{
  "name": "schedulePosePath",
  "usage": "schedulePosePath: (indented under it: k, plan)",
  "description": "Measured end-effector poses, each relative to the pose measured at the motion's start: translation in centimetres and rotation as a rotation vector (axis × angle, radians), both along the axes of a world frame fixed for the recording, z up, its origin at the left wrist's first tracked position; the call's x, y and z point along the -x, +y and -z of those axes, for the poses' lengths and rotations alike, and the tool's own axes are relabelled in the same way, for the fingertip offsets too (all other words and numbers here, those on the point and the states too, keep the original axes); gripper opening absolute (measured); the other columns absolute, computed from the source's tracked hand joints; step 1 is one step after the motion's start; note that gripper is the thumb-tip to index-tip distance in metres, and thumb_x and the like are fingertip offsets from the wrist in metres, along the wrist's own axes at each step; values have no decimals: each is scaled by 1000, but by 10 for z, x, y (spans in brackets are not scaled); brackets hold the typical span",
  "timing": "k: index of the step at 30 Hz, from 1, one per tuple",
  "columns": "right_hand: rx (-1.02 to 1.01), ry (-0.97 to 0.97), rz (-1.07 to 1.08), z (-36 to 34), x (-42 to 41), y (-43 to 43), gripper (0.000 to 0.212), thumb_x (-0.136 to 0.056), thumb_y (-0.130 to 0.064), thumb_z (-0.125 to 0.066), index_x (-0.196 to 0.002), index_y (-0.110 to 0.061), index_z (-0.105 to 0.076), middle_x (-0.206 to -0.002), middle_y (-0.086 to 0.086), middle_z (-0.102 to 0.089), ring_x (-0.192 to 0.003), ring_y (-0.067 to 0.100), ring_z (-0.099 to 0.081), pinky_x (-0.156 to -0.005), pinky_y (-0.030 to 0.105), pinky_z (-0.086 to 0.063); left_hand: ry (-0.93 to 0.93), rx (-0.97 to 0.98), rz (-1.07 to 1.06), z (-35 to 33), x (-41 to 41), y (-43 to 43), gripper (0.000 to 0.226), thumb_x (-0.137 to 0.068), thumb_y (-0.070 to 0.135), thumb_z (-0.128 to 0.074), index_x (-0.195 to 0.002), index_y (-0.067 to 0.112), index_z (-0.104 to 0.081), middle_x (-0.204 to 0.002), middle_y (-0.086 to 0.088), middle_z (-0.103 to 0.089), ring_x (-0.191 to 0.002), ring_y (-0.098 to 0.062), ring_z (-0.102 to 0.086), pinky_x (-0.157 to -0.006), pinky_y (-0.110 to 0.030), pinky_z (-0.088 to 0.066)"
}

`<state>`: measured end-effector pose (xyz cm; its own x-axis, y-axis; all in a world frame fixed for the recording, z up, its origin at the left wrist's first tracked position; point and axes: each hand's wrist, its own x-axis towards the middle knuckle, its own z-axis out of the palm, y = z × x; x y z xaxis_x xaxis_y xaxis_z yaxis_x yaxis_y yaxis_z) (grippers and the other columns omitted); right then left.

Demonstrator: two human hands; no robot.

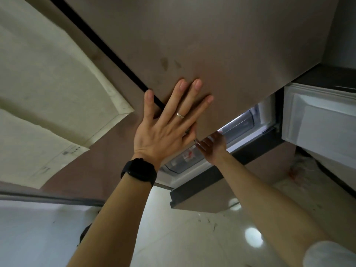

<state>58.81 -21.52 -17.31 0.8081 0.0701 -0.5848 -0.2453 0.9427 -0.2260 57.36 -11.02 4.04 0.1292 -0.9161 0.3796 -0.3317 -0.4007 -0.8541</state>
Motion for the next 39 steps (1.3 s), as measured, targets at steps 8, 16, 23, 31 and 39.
schedulePosePath:
  k: [8,16,23,31,39]
  plan:
    - [-107,-27,-16,-8,13,-3,45,-105,-47,-33,-129,-18,-58,-127,10,-66,-119,26,-62,-98,41,-47,-6,29,-33,0,0,-2,64,-98,53,-40,-159,38,-25,-163,3,-26,-147,-22,-28,-116,-59,-5]
    - [-9,10,-83,-13,55,-10,54,-96,-61,-48,-122,-15,-60,-119,10,-69,-112,26,-65,-83,40,-50,-18,32,-45,-1,0,-2,64,-99,54,-36,-160,38,-22,-165,2,-26,-152,-22,-16,-117,-58,-4]
    - [265,40,-203,-13,99,-11,35,-93,-48,-61,-99,-14,-59,-91,4,-68,-97,21,-66,-81,35,-51,-35,39,-40,-1,1,-3,61,-101,53,-36,-159,37,-25,-163,2,-32,-148,-21,-29,-117,-58,-6]
    - [391,55,-287,-5,159,-18,27,-96,-40,-60,-101,-14,-64,-95,3,-74,-96,19,-69,-78,32,-52,-72,27,-3,-3,-2,-3,63,-101,52,-38,-160,34,-25,-162,0,-34,-148,-21,-33,-117,-57,-9]
    - [296,112,-268,0,233,-22,18,-93,-26,-68,-101,-10,-65,-110,12,-74,-109,27,-69,-96,43,-53,-79,23,4,-4,3,-5,62,-101,49,-40,-159,33,-26,-161,0,-36,-146,-21,-38,-114,-57,-22]
